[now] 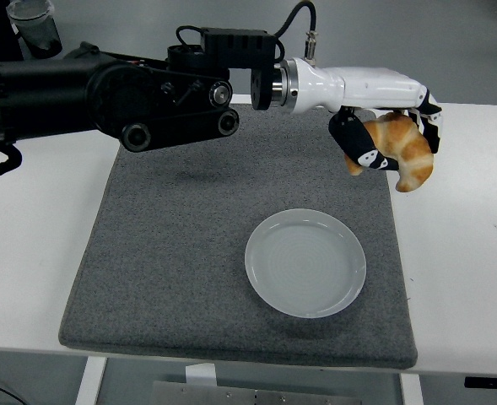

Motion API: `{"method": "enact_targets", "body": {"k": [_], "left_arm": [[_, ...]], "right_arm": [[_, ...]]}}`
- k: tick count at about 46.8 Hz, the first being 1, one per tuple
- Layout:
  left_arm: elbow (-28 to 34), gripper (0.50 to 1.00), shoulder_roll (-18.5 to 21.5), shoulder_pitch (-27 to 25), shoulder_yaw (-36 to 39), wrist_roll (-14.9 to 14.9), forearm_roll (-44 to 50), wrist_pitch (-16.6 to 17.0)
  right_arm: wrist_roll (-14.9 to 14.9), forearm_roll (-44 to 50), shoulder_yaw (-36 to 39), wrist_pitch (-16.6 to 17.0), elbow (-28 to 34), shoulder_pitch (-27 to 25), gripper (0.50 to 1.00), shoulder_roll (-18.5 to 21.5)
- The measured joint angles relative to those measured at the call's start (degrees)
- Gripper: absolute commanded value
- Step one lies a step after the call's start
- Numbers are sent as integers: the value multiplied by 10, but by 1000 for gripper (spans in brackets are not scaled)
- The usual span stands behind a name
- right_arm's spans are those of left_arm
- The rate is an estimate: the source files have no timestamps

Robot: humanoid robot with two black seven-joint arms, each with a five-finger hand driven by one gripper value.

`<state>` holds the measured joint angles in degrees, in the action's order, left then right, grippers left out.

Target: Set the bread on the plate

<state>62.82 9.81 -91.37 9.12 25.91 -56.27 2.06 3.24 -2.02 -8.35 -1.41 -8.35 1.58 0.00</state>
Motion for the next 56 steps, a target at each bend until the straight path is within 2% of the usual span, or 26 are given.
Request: {"method": "enact_targets", "body": {"k": [10,21,41,56], "left_arm": [[-1,500,-10,78,-1,0,-95,34],[-1,500,-10,143,-4,2,-121,51],[-11,500,-5,213,-1,1,-157,54],[-15,500,7,224,2,1,-157,56]], "right_arm": [[0,0,0,0,0,0,930,0],[0,0,0,0,0,0,930,0],[0,0,0,0,0,0,930,0],[0,0,0,0,0,0,930,0]]}}
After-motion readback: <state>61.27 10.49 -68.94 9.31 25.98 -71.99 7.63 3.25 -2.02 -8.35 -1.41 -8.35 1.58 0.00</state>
